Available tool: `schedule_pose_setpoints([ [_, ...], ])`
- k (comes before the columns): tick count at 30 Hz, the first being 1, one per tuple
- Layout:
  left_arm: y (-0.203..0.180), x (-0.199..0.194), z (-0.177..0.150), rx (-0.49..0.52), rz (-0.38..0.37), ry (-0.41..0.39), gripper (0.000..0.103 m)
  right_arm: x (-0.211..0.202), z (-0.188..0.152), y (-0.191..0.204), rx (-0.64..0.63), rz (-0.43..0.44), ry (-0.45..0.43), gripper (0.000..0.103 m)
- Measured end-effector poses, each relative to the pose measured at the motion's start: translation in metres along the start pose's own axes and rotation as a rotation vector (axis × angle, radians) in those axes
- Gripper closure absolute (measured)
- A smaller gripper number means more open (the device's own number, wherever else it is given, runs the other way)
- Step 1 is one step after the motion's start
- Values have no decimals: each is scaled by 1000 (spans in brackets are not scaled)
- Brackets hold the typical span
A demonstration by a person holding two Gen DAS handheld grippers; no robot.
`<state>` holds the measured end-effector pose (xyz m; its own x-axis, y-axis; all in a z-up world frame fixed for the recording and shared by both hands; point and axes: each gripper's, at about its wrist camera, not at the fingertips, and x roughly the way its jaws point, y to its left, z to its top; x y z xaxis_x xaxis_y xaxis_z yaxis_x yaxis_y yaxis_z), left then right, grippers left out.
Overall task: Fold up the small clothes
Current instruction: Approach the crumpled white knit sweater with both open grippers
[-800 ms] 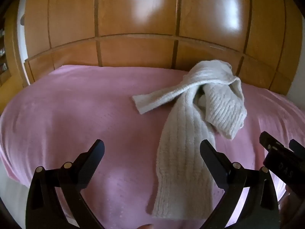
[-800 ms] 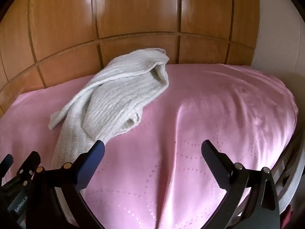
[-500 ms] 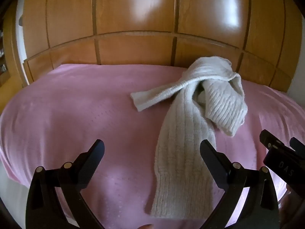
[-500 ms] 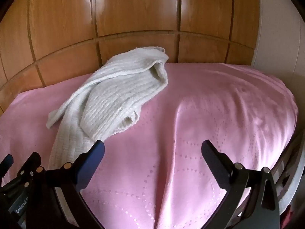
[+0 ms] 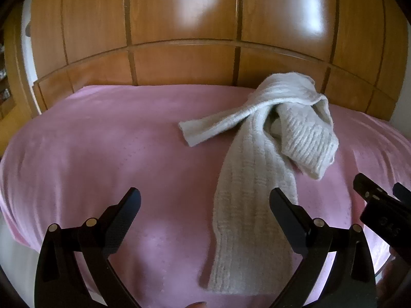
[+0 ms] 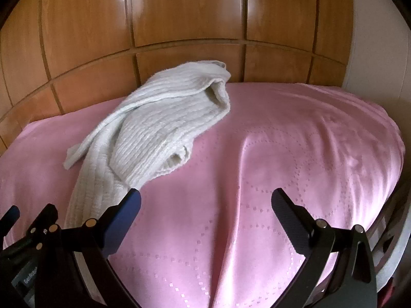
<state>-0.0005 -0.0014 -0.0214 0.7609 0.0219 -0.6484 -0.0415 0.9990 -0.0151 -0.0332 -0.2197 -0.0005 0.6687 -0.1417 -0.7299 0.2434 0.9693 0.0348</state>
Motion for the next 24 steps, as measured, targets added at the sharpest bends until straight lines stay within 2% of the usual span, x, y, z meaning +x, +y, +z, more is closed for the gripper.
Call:
schedule_pose_setpoints([
  [9, 4, 1, 0, -5, -3, 1, 4, -4, 4, 0, -7, 28, -30, 2],
  [24, 8, 3, 0, -4, -6, 25, 4, 3, -1, -4, 15, 102, 16, 2],
])
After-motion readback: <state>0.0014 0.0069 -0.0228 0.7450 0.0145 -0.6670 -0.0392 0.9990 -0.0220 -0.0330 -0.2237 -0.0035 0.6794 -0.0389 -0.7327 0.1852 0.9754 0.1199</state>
